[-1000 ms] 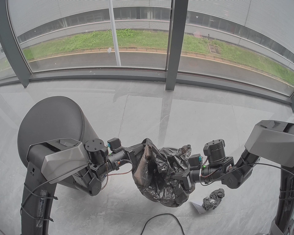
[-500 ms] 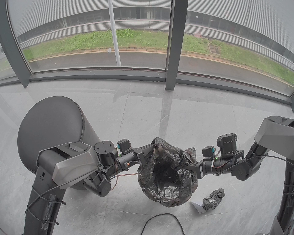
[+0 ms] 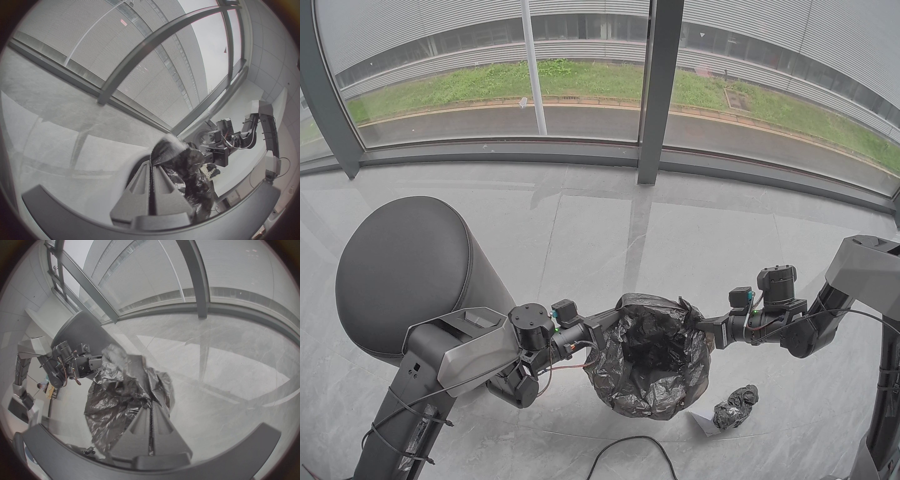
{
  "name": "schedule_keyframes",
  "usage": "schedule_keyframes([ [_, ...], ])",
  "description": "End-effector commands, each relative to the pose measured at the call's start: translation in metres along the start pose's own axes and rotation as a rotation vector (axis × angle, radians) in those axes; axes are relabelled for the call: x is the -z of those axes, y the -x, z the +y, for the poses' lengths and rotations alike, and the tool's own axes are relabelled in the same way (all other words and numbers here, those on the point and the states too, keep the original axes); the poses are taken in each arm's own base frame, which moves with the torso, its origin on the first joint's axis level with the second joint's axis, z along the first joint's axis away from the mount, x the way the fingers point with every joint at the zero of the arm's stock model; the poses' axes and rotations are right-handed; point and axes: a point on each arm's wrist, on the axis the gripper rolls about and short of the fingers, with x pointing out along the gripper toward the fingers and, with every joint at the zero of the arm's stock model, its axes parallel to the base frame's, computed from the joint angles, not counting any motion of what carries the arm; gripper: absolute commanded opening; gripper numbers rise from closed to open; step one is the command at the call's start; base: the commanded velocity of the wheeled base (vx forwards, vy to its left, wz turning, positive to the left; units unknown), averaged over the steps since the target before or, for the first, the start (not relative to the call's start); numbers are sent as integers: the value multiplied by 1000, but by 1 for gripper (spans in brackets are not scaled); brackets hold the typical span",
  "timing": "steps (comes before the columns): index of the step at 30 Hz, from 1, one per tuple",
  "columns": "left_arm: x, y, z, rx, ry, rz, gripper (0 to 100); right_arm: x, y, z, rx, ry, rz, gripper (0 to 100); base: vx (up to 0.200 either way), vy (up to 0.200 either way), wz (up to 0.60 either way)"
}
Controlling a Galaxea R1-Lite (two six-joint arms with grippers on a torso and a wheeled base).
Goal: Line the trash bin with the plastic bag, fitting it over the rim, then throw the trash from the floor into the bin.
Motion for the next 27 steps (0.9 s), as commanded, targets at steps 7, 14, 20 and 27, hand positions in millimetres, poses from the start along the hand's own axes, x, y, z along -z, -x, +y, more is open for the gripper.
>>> schedule_keyframes([
  [7,-32,17,26,-63,-29,-65,0,-8,-26,-5,22,55,-81,0,0,0,0],
  [14,-13,13,30,-66,-8,-32,0,-7,-29,-8,33,58,-84,0,0,0,0],
  [20,-11,8,33,-68,-5,-27,0,-10,-28,-12,92,64,-97,0,0,0,0],
  [27,-24,0,40,-74,-9,-37,0,-11,-28,-17,115,66,-126,0,0,0,0],
])
